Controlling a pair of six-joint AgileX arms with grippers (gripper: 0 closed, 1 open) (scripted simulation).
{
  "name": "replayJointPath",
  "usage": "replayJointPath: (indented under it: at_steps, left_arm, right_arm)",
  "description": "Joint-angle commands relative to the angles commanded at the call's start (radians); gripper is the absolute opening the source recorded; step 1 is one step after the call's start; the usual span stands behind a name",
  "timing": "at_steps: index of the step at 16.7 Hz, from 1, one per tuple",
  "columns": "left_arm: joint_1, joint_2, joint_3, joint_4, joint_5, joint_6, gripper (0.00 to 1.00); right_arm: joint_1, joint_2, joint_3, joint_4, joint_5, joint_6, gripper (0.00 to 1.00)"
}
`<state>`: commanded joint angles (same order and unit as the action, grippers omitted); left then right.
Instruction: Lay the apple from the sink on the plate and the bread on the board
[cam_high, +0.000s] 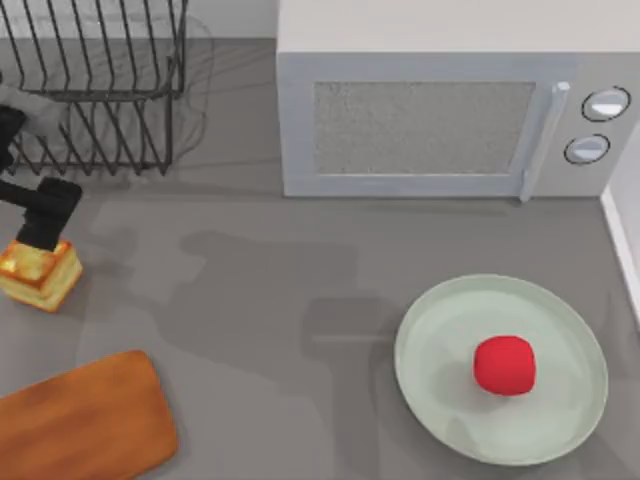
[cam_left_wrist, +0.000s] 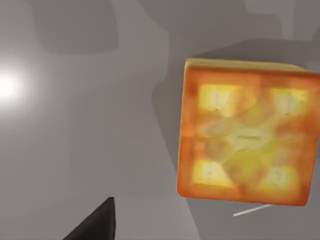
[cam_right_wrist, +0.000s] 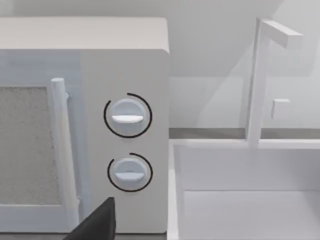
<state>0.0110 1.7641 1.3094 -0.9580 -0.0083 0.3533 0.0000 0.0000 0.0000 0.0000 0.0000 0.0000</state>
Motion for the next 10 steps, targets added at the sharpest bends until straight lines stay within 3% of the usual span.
replayJointPath:
  at_steps: [5,10]
  left_arm:
    - [-0.009,0.180,0.133,-0.098,0.008,0.037,1.00]
    - [-0.010,0.197,0.146,-0.107,0.008,0.041,1.00]
  right_arm:
    - [0.000,0.000,0.000,0.000,0.000,0.000,1.00]
    - [0.000,0.000,0.000,0.000,0.000,0.000,1.00]
